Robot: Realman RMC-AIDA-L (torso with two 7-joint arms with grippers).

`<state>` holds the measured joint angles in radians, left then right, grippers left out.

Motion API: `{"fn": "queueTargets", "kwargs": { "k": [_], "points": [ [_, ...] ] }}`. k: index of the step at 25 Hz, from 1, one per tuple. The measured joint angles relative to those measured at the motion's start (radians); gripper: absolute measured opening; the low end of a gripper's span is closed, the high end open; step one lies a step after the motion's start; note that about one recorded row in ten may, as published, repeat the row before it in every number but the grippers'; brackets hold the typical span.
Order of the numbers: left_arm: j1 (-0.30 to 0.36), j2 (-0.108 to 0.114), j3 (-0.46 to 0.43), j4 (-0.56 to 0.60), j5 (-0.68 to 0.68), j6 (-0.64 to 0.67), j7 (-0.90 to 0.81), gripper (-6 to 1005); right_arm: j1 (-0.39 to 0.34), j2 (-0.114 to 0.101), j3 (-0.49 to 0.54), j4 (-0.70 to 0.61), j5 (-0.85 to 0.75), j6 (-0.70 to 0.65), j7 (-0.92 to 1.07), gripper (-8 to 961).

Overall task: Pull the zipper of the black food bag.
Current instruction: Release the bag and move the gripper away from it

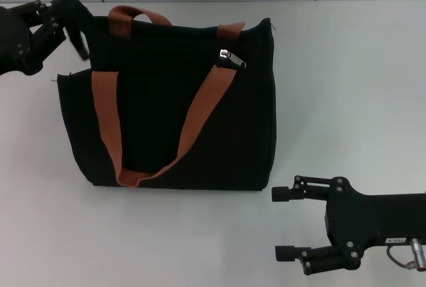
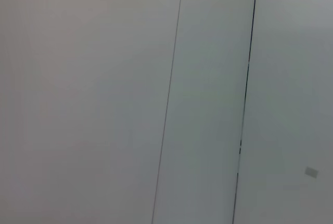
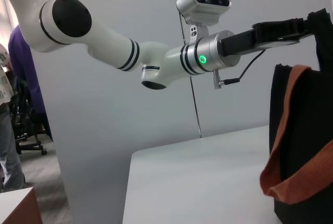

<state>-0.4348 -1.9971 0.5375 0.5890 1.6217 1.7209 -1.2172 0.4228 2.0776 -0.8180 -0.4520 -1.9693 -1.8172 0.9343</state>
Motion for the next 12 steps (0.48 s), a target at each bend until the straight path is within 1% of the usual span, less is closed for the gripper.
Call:
{"fn": "queueTargets", "kwargs": {
  "k": [2,3,4,5,9,11,12],
  "points": [
    [0.01,0.001,0.005,0.011,0.001,0.004,-0.021,59,0.005,0.001,-0.001,0.001,0.002,0.001,0.001,818],
    [0.017,0.009,0.013,0.022,0.006,0.008,-0.054,60,0.01,0.002,-0.001,0.001,0.002,0.002,0.001,818],
    [0.019,0.013,0.014,0.025,0.007,0.01,-0.065,106,0.01,0.002,-0.001,0.001,0.002,0.002,0.001,818],
    [0.019,0.013,0.014,0.025,0.007,0.01,-0.065,152,0.012,0.002,-0.001,0.001,0.002,0.003,0.001,817],
    [0.042,0.047,0.025,0.07,0.02,0.034,-0.133,327,0.018,0.003,-0.001,0.002,0.003,0.005,0.002,817],
    [0.054,0.07,0.035,0.123,0.047,0.052,-0.203,399,0.02,0.003,0.004,0.002,0.004,0.005,0.006,817],
    [0.058,0.09,0.038,0.157,0.078,0.075,-0.261,434,0.022,0.003,0.006,0.002,0.004,0.004,0.009,817]
  ]
}}
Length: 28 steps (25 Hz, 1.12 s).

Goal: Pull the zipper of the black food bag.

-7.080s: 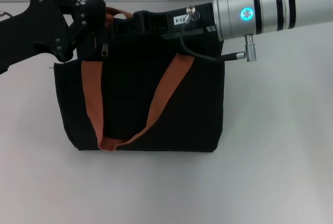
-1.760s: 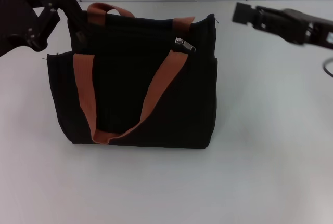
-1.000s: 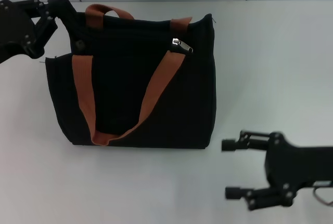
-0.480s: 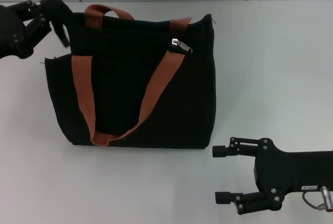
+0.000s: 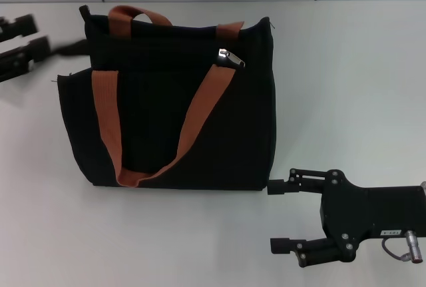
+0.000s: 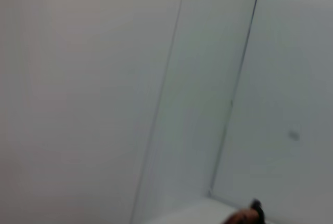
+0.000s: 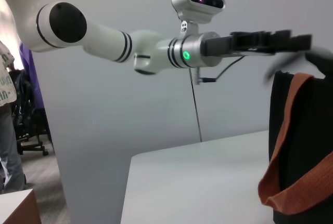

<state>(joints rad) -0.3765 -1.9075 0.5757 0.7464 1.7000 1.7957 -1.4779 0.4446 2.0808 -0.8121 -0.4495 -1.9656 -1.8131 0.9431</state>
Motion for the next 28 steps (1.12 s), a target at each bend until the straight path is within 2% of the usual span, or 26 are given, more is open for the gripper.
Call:
{"fn": "queueTargets", "kwargs": {
  "k": [2,4,5,7,9,12,17,20,23,28],
  "points": [
    [0.002,0.035,-0.001,0.033,0.04,0.04,-0.068,506,0.005,0.0,0.002,0.0,0.0,-0.001,0.013,818],
    [0.001,0.077,-0.007,0.044,0.067,0.092,-0.127,612,0.008,0.0,0.002,0.0,0.001,-0.001,0.017,818],
    [0.0,0.091,-0.01,0.045,0.069,0.114,-0.146,666,0.011,0.001,0.002,0.0,0.001,-0.001,0.019,818],
    [0.0,0.108,-0.018,0.044,0.069,0.157,-0.165,772,0.015,0.001,0.002,0.0,0.001,-0.001,0.023,818],
    [0.001,0.111,-0.026,0.04,0.068,0.197,-0.159,784,0.018,0.001,0.002,0.0,0.001,-0.001,0.026,817],
    [0.015,0.094,0.005,0.035,0.069,0.214,-0.113,801,0.025,0.001,0.002,0.0,0.001,0.002,0.038,818],
    [0.058,0.031,0.098,0.013,0.067,0.216,0.056,807,0.033,0.001,0.001,0.0,0.001,0.003,0.043,818],
    [0.076,-0.003,0.148,-0.051,0.076,0.214,0.19,806,0.039,0.001,0.001,0.0,0.001,0.002,0.047,818],
    [0.081,-0.024,0.177,-0.137,0.11,0.21,0.294,806,0.041,0.001,0.002,0.003,0.001,0.001,0.047,818],
    [0.081,-0.052,0.179,-0.213,0.188,0.168,0.426,806,0.042,0.001,-0.006,0.009,0.0,0.003,0.048,818]
  ]
}}
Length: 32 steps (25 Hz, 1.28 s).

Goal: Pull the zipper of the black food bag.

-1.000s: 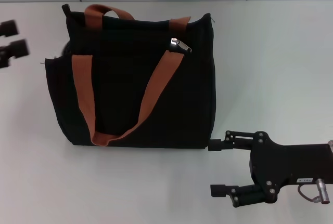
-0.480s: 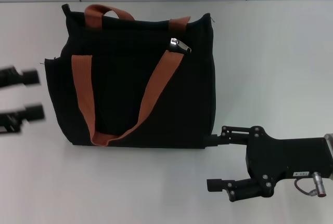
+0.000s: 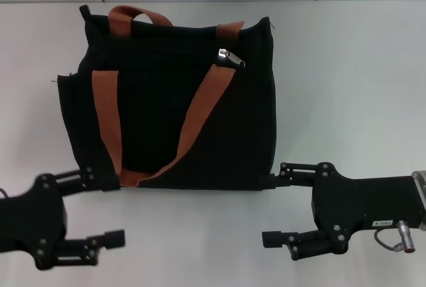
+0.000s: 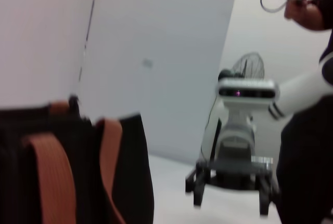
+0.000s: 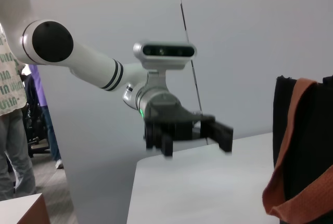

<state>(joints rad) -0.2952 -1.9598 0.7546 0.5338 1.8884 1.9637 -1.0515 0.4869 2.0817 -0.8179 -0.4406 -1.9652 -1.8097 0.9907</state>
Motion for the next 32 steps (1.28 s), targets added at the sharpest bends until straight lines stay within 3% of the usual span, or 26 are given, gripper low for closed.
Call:
{"fn": "queueTargets", "kwargs": {
  "k": [8,32],
  "points": [
    [-0.023,-0.032,0.001,-0.04,0.096,-0.053,0.062,805,0.008,0.002,-0.001,0.025,-0.005,0.024,-0.005,818],
    [-0.025,-0.024,0.0,-0.039,0.1,-0.042,0.068,800,0.024,0.004,-0.001,0.046,0.0,0.033,-0.009,818]
  ]
}}
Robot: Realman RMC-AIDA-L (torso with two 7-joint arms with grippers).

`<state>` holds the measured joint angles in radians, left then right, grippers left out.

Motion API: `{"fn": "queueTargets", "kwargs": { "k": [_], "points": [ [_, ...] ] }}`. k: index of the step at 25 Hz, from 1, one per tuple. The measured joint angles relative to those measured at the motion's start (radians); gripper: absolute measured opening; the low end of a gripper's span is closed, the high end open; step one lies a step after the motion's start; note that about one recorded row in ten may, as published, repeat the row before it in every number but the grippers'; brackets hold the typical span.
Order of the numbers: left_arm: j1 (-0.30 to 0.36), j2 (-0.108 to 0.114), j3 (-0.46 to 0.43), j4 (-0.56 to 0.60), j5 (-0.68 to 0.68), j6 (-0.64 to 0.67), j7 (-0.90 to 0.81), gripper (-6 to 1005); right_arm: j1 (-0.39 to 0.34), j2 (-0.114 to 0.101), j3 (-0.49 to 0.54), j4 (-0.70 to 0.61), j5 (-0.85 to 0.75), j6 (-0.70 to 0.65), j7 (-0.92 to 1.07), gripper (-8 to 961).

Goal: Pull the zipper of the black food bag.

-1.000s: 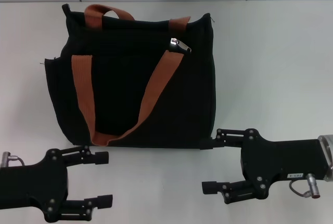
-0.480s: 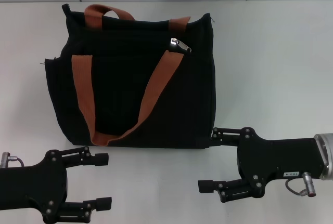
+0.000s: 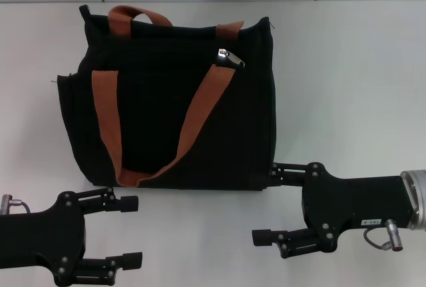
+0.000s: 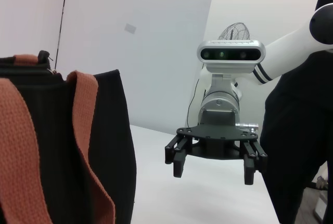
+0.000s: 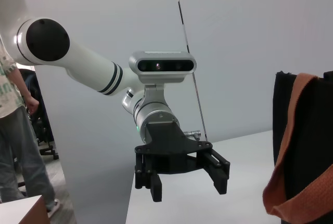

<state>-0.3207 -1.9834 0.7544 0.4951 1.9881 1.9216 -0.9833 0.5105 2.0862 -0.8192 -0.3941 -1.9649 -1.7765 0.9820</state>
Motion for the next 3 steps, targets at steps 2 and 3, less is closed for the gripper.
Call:
{"fn": "queueTargets", "kwargs": {
  "k": [2,3],
  "points": [
    [0.0,0.0,-0.001,0.0,0.0,0.0,0.0,800,0.001,0.0,0.0,0.0,0.0,0.0,0.0,818],
    [0.0,0.0,-0.002,0.0,0.0,0.0,0.0,800,0.001,-0.001,0.0,0.0,0.0,0.0,0.0,818]
  ]
}}
